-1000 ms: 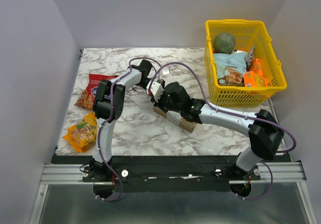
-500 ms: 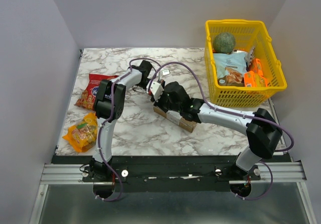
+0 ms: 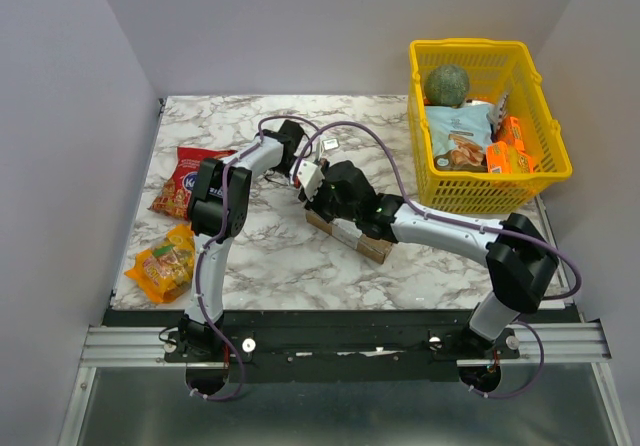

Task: Unpack the express box

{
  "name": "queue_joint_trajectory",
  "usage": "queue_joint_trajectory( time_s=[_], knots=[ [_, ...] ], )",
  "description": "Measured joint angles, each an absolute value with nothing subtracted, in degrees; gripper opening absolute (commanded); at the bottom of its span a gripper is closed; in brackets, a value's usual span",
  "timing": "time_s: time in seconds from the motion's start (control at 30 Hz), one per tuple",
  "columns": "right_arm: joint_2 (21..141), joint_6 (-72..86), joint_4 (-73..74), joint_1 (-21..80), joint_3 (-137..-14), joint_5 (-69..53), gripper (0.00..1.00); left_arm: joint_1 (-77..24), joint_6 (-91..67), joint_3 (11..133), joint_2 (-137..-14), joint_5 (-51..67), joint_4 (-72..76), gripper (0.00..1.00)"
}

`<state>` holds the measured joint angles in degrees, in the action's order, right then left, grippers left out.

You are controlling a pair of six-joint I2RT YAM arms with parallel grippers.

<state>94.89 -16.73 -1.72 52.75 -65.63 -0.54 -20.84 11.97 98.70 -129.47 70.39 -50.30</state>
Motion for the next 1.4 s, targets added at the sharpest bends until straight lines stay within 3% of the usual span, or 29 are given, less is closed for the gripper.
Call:
queue_joint_trajectory(
  time_s=[1.4],
  knots=[
    [96.66,-15.46,0.34,50.59,-69.19,-4.54,0.01,-20.84,12.84,99.74,-130.21,70.63,-51.92,0.0]
  ],
)
